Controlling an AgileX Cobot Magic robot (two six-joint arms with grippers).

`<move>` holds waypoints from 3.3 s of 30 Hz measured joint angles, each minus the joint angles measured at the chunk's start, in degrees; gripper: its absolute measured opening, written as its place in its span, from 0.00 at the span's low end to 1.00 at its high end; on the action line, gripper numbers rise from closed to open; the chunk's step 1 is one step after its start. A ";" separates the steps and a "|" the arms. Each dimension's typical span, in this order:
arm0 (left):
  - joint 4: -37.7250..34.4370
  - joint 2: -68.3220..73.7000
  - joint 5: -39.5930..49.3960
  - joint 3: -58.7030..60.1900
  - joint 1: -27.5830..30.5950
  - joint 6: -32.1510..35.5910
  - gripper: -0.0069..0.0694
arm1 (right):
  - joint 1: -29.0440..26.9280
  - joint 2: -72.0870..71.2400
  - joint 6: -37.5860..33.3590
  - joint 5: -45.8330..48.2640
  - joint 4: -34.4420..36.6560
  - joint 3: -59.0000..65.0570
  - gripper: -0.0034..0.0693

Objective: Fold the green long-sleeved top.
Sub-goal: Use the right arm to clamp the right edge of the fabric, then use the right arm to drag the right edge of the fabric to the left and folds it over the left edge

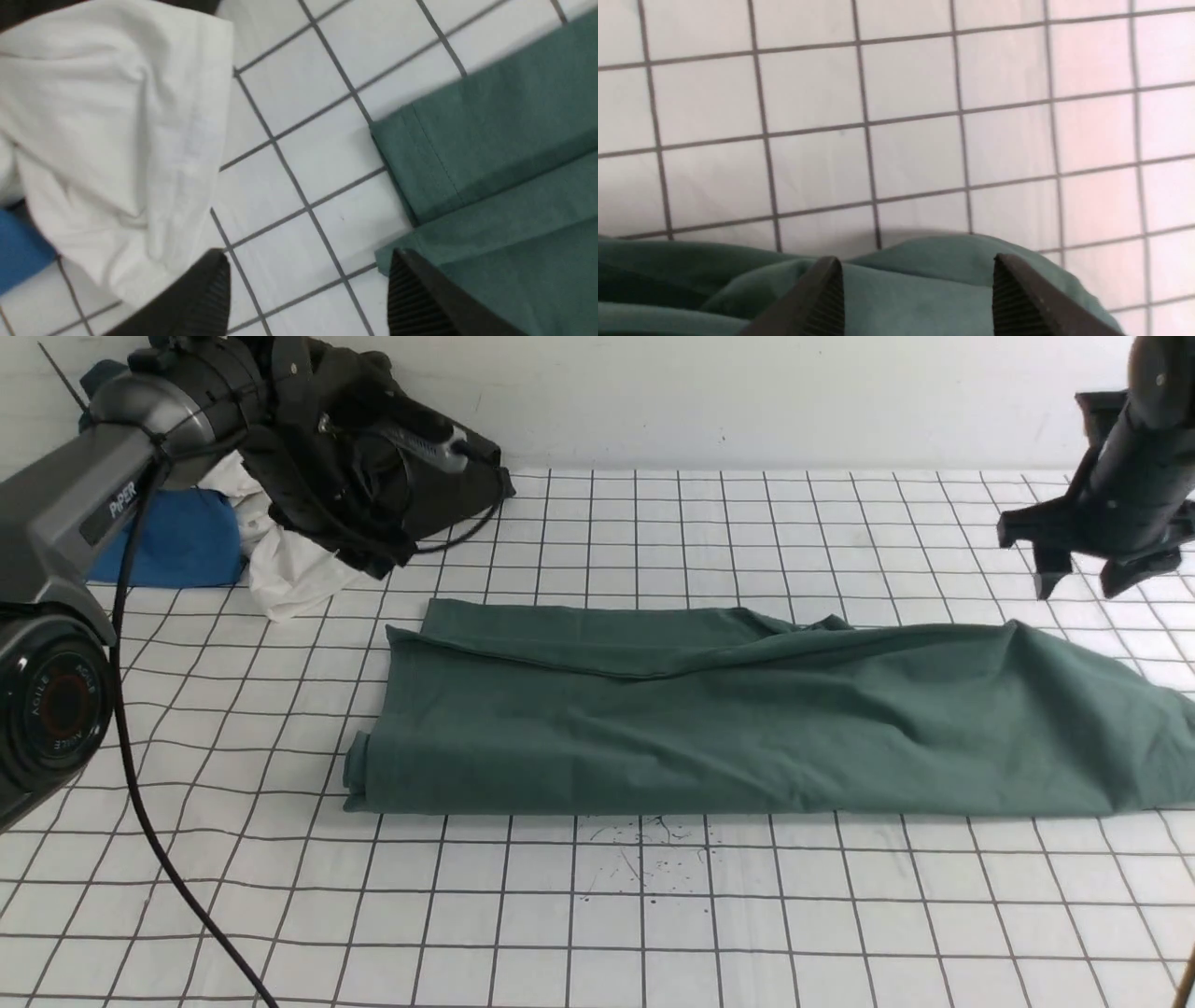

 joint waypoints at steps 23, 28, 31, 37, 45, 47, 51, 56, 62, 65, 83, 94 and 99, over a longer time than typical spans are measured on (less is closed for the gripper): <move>-10.33 4.12 8.62 10.41 -6.43 9.14 0.08 | -1.42 -5.00 -13.01 1.71 15.72 1.16 0.62; -10.13 4.77 -0.61 10.30 -6.11 5.70 0.08 | -1.42 -3.16 -13.01 0.70 15.96 1.21 0.62; -10.32 5.19 -6.46 10.30 -5.62 3.27 0.08 | -1.42 -2.67 -13.01 0.55 15.96 1.21 0.62; -13.14 6.24 -14.27 9.49 -4.43 0.74 0.08 | -1.42 -2.11 -13.01 -0.22 15.91 1.21 0.62; -19.25 7.14 -23.83 9.45 -1.08 -1.05 0.08 | -1.42 -2.10 -12.74 1.04 9.40 1.21 0.62; -20.54 7.33 -24.12 9.45 0.31 -0.98 0.08 | -1.42 -2.88 -12.50 1.29 7.12 1.21 0.62; -20.77 7.27 -21.08 7.75 1.76 -0.47 0.08 | -1.91 -5.37 -12.10 1.44 6.60 1.29 0.62; -21.15 3.66 -6.35 0.28 1.24 6.03 0.08 | -4.70 -11.33 -11.89 1.31 9.19 9.87 0.62; -22.01 1.45 5.53 -2.07 -2.65 9.98 0.08 | -8.84 -15.46 -9.30 -5.13 9.75 24.69 0.62; -22.01 2.27 8.81 -2.01 -5.24 10.24 0.08 | -13.20 -15.38 -6.47 -12.60 9.97 30.95 0.62; -18.13 2.87 9.46 -2.01 -6.47 10.96 0.08 | -15.89 -4.60 -8.08 -17.89 9.94 29.65 0.61; -16.66 2.23 9.52 -2.01 -5.84 11.08 0.08 | -14.61 -9.86 -10.39 -16.92 6.83 30.26 0.11; -14.59 -2.51 9.63 -2.01 -2.00 11.02 0.08 | -14.16 -21.80 -6.34 -14.65 -2.92 28.62 0.11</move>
